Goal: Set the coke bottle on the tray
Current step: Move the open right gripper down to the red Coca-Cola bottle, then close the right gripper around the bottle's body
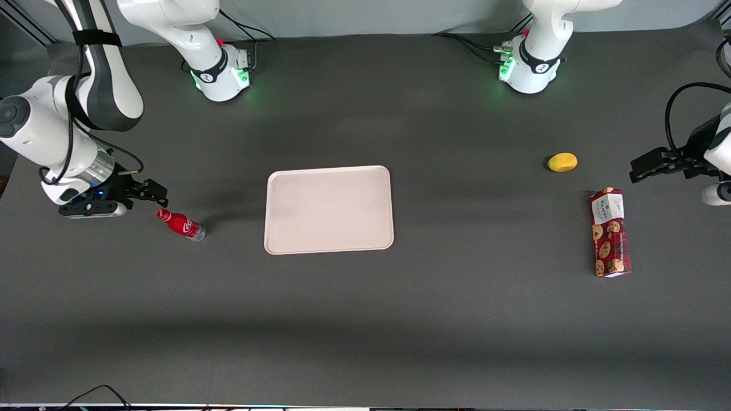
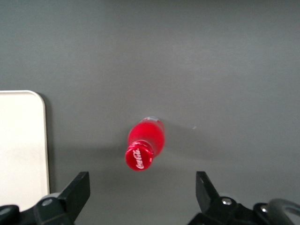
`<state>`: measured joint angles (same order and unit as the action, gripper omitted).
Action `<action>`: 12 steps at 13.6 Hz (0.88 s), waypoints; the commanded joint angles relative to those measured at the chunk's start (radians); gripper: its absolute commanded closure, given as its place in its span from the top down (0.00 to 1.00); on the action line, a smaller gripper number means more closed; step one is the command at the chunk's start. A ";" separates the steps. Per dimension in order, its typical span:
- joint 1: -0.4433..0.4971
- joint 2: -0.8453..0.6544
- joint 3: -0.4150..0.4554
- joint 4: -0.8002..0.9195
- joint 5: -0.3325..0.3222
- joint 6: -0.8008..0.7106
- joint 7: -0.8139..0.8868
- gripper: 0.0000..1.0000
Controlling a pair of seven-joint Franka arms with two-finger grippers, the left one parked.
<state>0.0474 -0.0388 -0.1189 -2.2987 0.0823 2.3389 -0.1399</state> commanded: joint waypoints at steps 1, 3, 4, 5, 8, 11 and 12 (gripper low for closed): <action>0.000 0.040 -0.008 -0.016 0.099 0.054 -0.115 1.00; 0.000 0.056 -0.010 -0.016 0.099 0.071 -0.133 1.00; 0.000 0.069 -0.010 -0.016 0.099 0.098 -0.135 1.00; 0.000 0.089 -0.010 -0.016 0.099 0.120 -0.135 1.00; 0.000 0.103 -0.010 -0.018 0.099 0.138 -0.133 1.00; 0.000 0.125 -0.008 -0.077 0.102 0.251 -0.133 1.00; 0.002 0.125 -0.008 -0.083 0.102 0.263 -0.133 1.00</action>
<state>0.0471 0.0826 -0.1249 -2.3464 0.1507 2.5392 -0.2314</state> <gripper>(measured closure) 0.000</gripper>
